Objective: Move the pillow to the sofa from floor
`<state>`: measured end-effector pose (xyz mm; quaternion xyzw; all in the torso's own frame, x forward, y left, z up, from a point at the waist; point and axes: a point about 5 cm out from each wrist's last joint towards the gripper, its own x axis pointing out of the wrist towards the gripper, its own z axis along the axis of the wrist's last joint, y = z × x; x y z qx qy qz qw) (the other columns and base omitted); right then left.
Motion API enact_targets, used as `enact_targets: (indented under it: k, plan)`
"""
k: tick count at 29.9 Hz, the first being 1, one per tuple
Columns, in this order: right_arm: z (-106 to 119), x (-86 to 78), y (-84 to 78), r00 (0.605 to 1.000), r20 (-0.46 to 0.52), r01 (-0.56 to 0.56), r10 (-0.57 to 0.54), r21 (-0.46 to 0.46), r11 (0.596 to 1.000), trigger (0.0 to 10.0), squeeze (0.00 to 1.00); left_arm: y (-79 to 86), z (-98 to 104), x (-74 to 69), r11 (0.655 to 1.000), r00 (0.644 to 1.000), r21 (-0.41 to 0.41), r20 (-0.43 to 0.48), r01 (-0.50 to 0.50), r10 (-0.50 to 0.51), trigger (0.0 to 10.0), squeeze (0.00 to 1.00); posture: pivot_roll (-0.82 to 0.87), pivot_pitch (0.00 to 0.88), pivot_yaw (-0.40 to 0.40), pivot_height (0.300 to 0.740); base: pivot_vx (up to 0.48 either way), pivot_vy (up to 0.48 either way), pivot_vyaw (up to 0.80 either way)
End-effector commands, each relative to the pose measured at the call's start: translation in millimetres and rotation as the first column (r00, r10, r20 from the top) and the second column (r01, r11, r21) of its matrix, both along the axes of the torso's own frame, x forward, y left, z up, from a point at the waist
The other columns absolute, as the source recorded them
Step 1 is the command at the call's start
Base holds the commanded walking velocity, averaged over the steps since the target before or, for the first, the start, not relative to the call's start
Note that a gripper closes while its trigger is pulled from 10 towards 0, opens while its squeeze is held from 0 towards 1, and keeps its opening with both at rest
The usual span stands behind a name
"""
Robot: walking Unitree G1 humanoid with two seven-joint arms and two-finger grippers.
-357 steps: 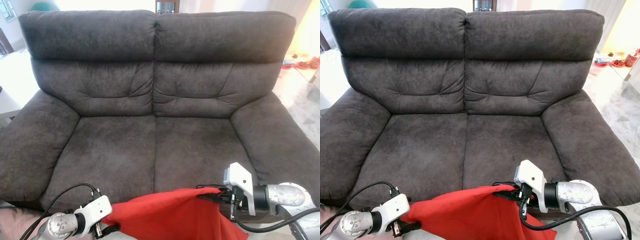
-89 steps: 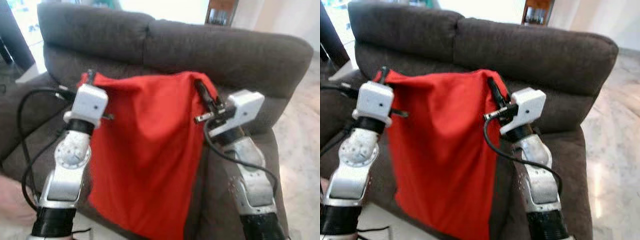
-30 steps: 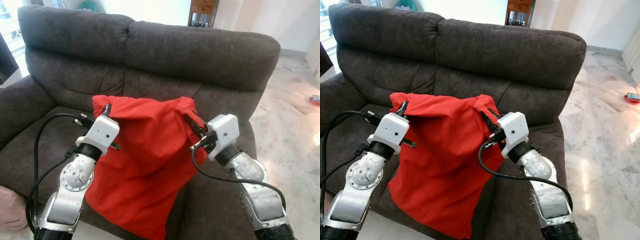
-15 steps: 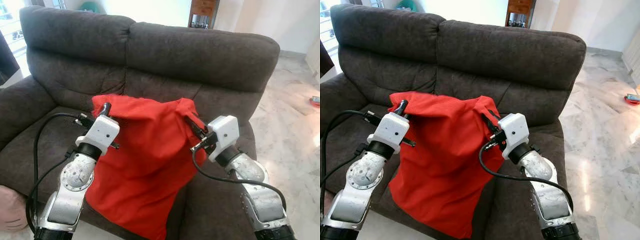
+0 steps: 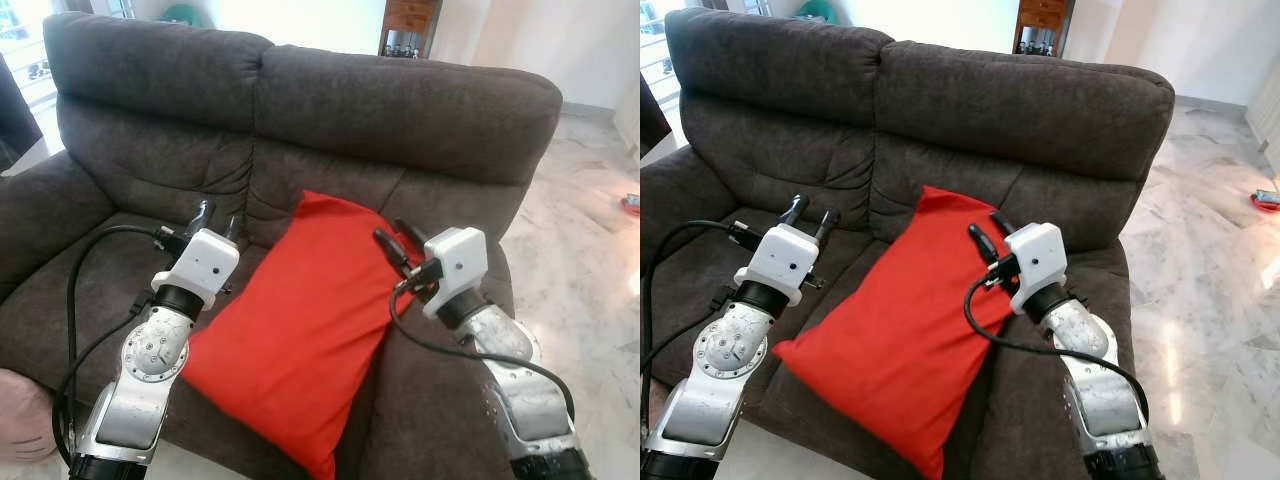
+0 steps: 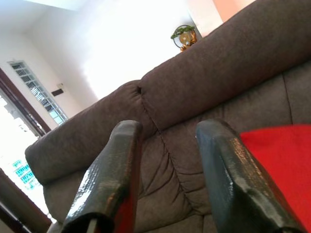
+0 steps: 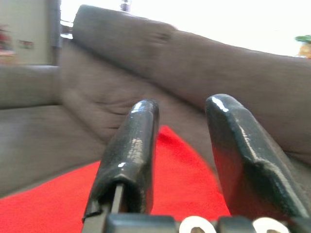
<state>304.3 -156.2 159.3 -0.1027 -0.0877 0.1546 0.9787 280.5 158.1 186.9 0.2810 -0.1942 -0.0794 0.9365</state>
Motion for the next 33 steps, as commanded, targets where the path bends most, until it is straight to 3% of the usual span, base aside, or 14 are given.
enact_targets:
  k: [1, 2, 3, 4, 6, 11, 13, 17, 18, 22, 28, 29, 30, 33]
  plan:
    - [-7.3, 4.7, -22.1, 0.989, -0.018, 0.144, -0.145, -0.023, 0.989, 10.0, 0.0, -0.3, -6.9, 0.8, 1.0, 1.0, 0.004, -0.019, -0.002, 0.002, 10.0, 1.0, 0.1, 0.002, -0.041, 0.74, 0.0, 0.0, 0.0]
    - [-15.8, 5.7, -32.6, 0.974, -0.055, 0.219, -0.219, -0.019, 0.976, 10.0, 0.0, 1.0, -12.7, 0.8, 1.0, 0.999, -0.002, -0.041, -0.009, 0.009, 10.0, 0.84, 0.1, 0.002, -0.041, 0.74, 0.0, 0.0, 0.0]
    - [-21.6, 6.0, -39.3, 0.96, -0.081, 0.266, -0.267, -0.018, 0.964, 10.0, 0.0, 1.9, -16.6, 0.6, 1.0, 0.998, -0.006, -0.056, -0.013, 0.013, 10.0, 0.84, 0.1, 0.002, -0.041, 0.74, 0.0, 0.0, 0.0]
    - [-29.7, 5.3, -47.1, 0.942, -0.113, 0.317, -0.316, -0.011, 0.948, 10.0, 0.0, 3.5, -23.6, 0.7, 1.0, 0.996, -0.014, -0.087, -0.02, 0.019, 10.0, 0.0, 0.1, 0.0, -0.041, 0.74, 0.0, 0.0, 0.0]
    - [-56.8, -1.3, -64.5, 0.893, -0.19, 0.413, -0.408, -0.015, 0.911, 10.0, 0.0, 12.1, -48.5, 0.4, 0.996, 0.979, -0.068, -0.198, -0.065, 0.051, 10.0, 0.0, 0.1, 0.0, -0.04, 0.74, 0.0, 0.0, 0.0]
    - [-112.2, -27.0, -93.0, 0.75, -0.371, 0.595, -0.548, 0.014, 0.804, 10.0, 0.0, 39.7, -102.3, -5.4, 0.959, 0.891, -0.153, -0.427, -0.237, 0.152, 10.0, 0.0, 0.1, 0.0, -0.036, 0.74, 0.0, 0.0, 0.0]
    - [-134.6, -43.5, -102.6, 0.679, -0.435, 0.645, -0.591, -0.031, 0.763, 10.0, 0.0, 51.4, -126.8, -15.7, 0.944, 0.837, -0.137, -0.512, -0.301, 0.193, 10.0, 0.0, 0.1, 0.0, -0.032, 0.74, 0.0, 0.0, 0.0]
    - [-149.6, -56.4, -108.1, 0.63, -0.47, 0.674, -0.618, -0.064, 0.736, 10.0, 0.0, 56.4, -144.7, -26.6, 0.942, 0.799, -0.098, -0.562, -0.321, 0.214, 10.0, 0.0, 0.1, 0.0, -0.028, 0.74, 0.0, 0.0, 0.0]
    - [-162.8, -68.2, -111.9, 0.586, -0.507, 0.703, -0.632, -0.07, 0.708, 10.0, 0.0, 59.8, -160.3, -36.1, 0.937, 0.763, -0.076, -0.605, -0.341, 0.228, 10.0, 0.0, 0.1, 0.0, -0.028, 0.74, 0.0, 0.0, 0.0]
    - [-187.5, -90.7, -114.7, 0.496, -0.595, 0.742, -0.633, -0.088, 0.665, 10.0, 0.0, 64.0, -177.6, -47.8, 0.923, 0.72, -0.076, -0.651, -0.377, 0.241, 10.0, 0.0, 0.1, 0.0, -0.029, 0.74, 0.0, 0.0, 0.0]
    - [-212.0, -119.5, -110.0, 0.42, -0.663, 0.725, -0.62, -0.166, 0.668, 10.0, 0.0, 67.3, -188.6, -57.2, 0.913, 0.692, -0.074, -0.678, -0.4, 0.249, 10.0, 0.0, 0.1, 0.0, -0.028, 0.74, 0.0, 0.0, 0.0]
    - [-219.3, -131.5, -110.8, 0.376, -0.684, 0.723, -0.625, -0.204, 0.66, 10.0, 0.0, 67.7, -191.8, -60.1, 0.913, 0.684, -0.074, -0.686, -0.402, 0.246, 10.0, 0.0, 0.09, 0.0, -0.028, 0.74, 0.0, 0.0, 0.0]
    - [-219.3, -131.5, -110.8, 0.376, -0.684, 0.723, -0.625, -0.204, 0.66, 10.0, 0.0, 67.7, -191.8, -60.1, 0.913, 0.684, -0.074, -0.686, -0.402, 0.246, 10.0, 0.0, 0.09, 0.0, -0.028, 0.74, 0.0, 0.0, 0.0]
    - [-228.8, -153.9, -118.0, 0.283, -0.693, 0.724, -0.663, -0.299, 0.622, 10.0, 0.0, 67.7, -195.3, -63.5, 0.912, 0.681, -0.073, -0.689, -0.404, 0.246, 10.0, 0.0, 0.1, 0.0, -0.03, 0.74, 0.0, 0.0, 0.0]
